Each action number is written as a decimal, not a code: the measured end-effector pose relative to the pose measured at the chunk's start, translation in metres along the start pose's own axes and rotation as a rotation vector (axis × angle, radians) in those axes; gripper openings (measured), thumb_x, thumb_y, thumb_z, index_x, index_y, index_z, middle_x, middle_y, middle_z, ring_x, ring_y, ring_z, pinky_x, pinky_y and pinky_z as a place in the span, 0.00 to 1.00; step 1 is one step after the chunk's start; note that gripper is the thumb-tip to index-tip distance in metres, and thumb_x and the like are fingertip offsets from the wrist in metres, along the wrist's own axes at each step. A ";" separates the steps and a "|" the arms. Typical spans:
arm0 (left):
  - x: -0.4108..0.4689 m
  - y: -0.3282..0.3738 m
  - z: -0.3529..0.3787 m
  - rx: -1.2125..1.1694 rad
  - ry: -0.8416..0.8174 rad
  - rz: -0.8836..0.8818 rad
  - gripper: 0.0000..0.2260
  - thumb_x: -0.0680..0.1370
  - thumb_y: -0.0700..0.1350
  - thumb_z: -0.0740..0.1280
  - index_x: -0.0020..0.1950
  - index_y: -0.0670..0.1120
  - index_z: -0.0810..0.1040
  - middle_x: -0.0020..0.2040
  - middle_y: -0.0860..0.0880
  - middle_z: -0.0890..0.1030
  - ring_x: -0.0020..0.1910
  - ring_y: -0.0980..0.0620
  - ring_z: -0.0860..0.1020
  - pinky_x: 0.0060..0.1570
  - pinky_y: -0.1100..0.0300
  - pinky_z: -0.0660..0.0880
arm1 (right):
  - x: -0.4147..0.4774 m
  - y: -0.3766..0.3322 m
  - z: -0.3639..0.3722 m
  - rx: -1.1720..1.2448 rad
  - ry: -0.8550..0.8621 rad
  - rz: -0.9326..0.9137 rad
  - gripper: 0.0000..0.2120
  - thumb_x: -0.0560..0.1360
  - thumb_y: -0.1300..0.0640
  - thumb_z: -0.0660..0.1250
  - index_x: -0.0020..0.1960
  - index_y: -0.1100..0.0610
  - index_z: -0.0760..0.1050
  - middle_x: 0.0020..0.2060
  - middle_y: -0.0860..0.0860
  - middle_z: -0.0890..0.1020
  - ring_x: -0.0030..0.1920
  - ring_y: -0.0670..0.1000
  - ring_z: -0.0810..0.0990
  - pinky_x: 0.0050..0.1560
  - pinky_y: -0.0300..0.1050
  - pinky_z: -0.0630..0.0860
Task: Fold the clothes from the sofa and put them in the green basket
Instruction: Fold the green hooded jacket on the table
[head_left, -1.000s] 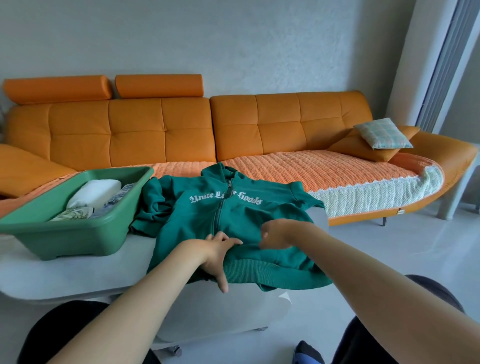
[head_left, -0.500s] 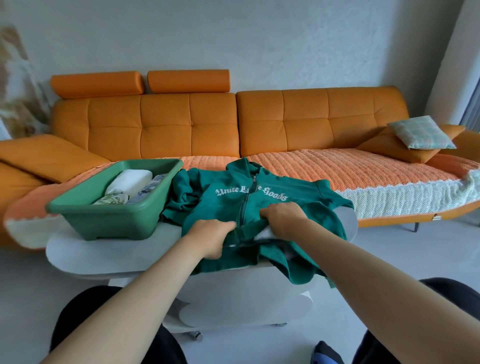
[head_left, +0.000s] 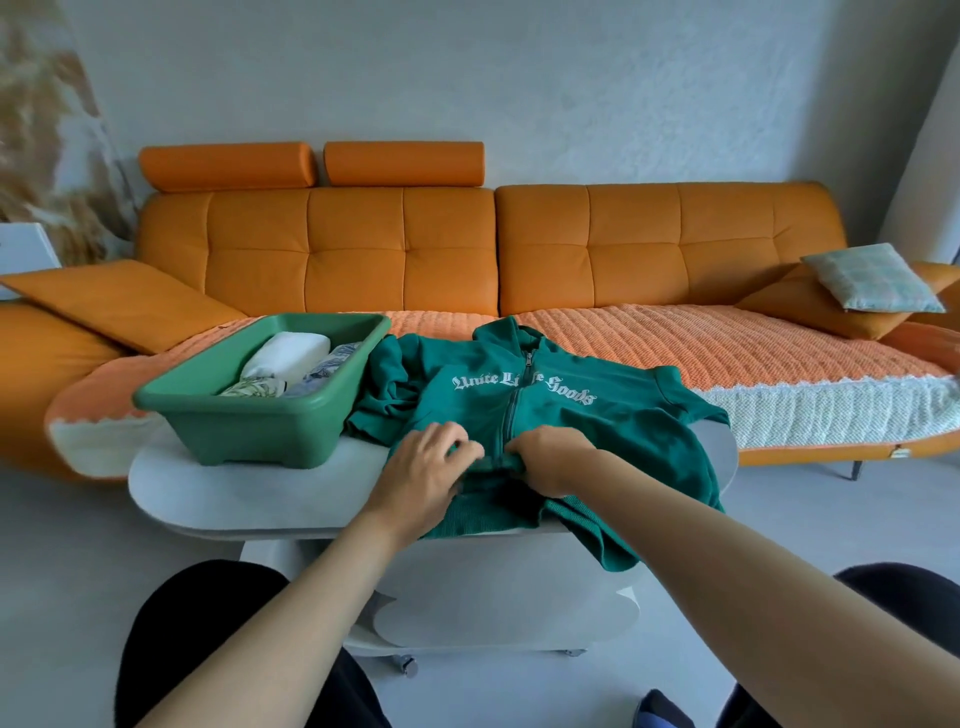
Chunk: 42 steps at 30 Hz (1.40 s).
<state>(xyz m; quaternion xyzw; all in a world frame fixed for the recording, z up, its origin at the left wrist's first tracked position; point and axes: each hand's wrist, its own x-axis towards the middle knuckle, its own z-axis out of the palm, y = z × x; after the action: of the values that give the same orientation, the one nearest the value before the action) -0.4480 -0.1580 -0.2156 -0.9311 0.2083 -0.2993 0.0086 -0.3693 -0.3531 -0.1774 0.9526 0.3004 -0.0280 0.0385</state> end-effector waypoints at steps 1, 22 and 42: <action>-0.001 0.001 -0.001 0.028 0.067 0.089 0.17 0.68 0.30 0.68 0.50 0.48 0.75 0.49 0.48 0.71 0.44 0.46 0.71 0.40 0.53 0.69 | 0.001 0.002 -0.001 -0.020 0.048 0.038 0.12 0.79 0.55 0.61 0.60 0.46 0.75 0.51 0.50 0.80 0.52 0.55 0.80 0.42 0.48 0.75; 0.007 -0.065 -0.058 0.036 -0.180 -0.134 0.24 0.70 0.32 0.54 0.45 0.51 0.87 0.37 0.53 0.77 0.43 0.46 0.68 0.54 0.48 0.67 | 0.017 0.011 -0.026 -0.241 0.197 0.027 0.17 0.76 0.65 0.62 0.63 0.52 0.73 0.55 0.53 0.75 0.52 0.57 0.79 0.41 0.50 0.72; 0.040 -0.025 -0.011 -0.293 -1.028 -0.451 0.18 0.71 0.68 0.70 0.54 0.59 0.79 0.62 0.51 0.74 0.60 0.50 0.75 0.58 0.53 0.75 | 0.012 0.041 0.007 0.190 -0.317 0.138 0.32 0.76 0.40 0.67 0.77 0.41 0.62 0.75 0.51 0.66 0.72 0.58 0.68 0.72 0.55 0.66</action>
<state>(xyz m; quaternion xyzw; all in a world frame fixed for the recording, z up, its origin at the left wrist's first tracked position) -0.4153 -0.1496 -0.1809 -0.9698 0.0130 0.2287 -0.0842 -0.3365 -0.3802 -0.1834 0.9540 0.2208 -0.2030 -0.0028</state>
